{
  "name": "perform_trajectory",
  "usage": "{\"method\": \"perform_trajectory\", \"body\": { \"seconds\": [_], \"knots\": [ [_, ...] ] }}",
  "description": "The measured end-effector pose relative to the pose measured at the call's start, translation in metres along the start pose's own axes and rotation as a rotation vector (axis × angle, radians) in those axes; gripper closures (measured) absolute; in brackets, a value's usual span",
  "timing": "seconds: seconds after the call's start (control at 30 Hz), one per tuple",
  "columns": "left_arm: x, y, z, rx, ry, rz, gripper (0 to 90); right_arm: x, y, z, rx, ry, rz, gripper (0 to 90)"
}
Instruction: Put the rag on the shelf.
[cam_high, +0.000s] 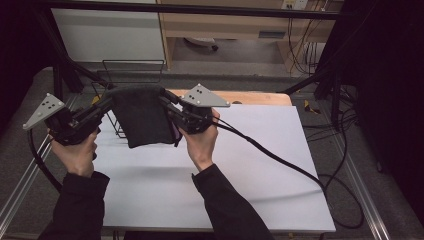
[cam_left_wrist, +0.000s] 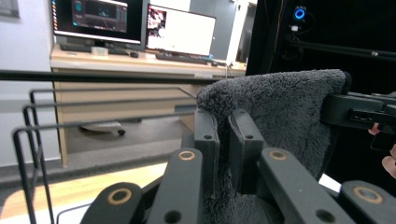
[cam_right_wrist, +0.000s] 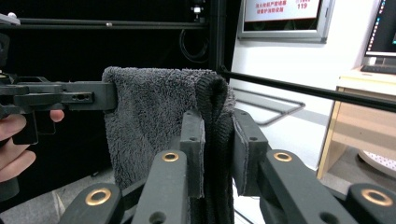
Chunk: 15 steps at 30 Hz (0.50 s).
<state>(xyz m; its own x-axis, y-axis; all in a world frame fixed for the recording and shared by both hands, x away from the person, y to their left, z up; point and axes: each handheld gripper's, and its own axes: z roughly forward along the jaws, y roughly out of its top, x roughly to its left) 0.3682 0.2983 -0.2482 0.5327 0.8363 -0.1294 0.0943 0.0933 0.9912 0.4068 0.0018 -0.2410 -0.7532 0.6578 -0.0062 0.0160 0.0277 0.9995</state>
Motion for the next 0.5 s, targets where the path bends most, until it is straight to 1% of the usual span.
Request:
{"method": "perform_trajectory", "body": {
  "seconds": [0.23,0.3,0.5],
  "knots": [
    [0.007,0.014,-0.002,-0.035,0.019,-0.001,82.6,0.003,0.011,0.009,-0.024,0.003,-0.006,77.2],
    [0.009,0.018,-0.003,-0.043,0.020,-0.004,82.6,0.004,0.015,0.011,-0.031,0.004,0.000,77.2],
    [0.015,0.032,-0.003,-0.056,0.035,0.002,82.6,0.006,0.029,0.022,-0.047,0.001,-0.015,77.3]
  ]
}}
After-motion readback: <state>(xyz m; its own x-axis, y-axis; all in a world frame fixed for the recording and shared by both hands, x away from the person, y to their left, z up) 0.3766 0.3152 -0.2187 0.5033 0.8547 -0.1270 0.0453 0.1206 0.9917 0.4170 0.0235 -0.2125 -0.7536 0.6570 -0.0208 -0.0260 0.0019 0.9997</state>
